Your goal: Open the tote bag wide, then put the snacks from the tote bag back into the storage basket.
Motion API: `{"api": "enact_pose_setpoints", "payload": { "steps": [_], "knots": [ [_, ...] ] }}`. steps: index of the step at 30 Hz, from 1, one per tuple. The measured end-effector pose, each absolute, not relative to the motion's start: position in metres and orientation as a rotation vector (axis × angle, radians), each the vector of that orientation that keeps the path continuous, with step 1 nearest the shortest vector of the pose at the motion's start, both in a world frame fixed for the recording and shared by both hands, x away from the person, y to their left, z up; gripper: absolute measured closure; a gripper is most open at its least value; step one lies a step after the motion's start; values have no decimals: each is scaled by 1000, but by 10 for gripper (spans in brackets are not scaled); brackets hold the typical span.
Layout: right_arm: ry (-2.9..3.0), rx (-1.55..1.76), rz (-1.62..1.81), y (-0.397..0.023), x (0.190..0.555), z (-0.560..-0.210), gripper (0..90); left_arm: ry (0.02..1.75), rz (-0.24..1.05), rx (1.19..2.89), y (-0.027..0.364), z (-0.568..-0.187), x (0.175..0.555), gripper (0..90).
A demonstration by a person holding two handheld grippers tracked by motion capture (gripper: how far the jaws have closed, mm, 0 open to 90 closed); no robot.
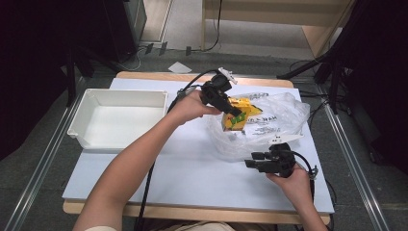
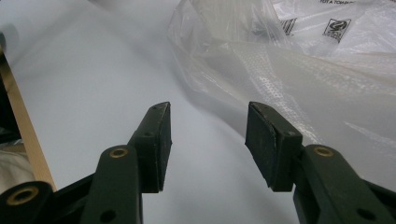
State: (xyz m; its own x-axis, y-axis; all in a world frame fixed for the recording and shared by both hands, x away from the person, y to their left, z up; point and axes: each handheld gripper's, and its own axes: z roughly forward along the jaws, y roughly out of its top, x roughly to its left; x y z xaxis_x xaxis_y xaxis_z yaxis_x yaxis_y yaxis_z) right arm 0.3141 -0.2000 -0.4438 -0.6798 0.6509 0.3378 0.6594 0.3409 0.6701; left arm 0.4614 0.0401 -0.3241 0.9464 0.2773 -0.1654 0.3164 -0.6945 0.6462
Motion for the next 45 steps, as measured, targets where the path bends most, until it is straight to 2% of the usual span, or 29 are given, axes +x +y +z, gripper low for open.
{"api": "enact_pose_setpoints", "payload": {
  "steps": [45],
  "knots": [
    [-2564,-1224,-1276,-195,313,-446,509,592,-16,2296,161,-303,469,519]
  ]
}}
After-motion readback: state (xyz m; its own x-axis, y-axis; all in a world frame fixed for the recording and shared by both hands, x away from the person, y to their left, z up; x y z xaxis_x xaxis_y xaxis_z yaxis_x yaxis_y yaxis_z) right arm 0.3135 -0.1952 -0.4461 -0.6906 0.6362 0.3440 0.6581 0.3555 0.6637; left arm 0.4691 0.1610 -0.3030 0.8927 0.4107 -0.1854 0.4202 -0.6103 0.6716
